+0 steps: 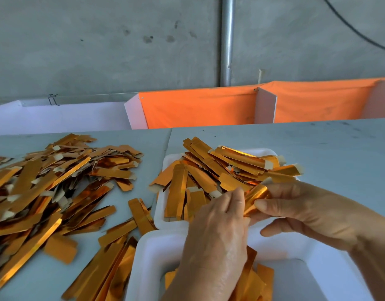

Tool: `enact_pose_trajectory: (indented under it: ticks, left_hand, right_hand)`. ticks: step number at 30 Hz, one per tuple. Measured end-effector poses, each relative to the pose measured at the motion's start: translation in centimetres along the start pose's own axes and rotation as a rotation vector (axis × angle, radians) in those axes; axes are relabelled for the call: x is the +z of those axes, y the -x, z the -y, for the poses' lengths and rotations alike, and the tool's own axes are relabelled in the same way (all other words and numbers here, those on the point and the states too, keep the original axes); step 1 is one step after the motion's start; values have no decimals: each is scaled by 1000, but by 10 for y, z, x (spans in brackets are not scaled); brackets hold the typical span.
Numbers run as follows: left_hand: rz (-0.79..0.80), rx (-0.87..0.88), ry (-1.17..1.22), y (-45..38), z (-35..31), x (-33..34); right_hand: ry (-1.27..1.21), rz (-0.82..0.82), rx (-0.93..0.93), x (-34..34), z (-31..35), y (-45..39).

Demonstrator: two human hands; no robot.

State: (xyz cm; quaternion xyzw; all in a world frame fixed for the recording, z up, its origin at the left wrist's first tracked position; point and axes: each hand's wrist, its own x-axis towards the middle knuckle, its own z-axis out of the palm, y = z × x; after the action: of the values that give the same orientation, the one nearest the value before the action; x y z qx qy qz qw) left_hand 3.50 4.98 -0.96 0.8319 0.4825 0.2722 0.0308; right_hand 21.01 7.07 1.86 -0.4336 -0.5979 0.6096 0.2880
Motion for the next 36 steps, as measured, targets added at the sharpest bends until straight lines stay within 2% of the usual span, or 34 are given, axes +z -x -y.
enact_pose_trajectory:
  ticks: [5,11,18,30,36]
  left_hand:
    - [-64,-26,26,3,-1,0]
    - [-199,-84,252,4,-3,4]
    - [-184,-121,342,2,-6,3]
    - [-205,-147,276,3,-9,3]
    - [-141,-181,274,4,-4,-3]
  right_hand:
    - [-4,-96,-115,-2,1,-1]
    - [20,-219,-227,-2,-1,-2]
    - [34,-219,-244,3,2,-2]
    - [76,-230,-256,11,3,-6]
    - [92,-332,-352,8,5,-4]
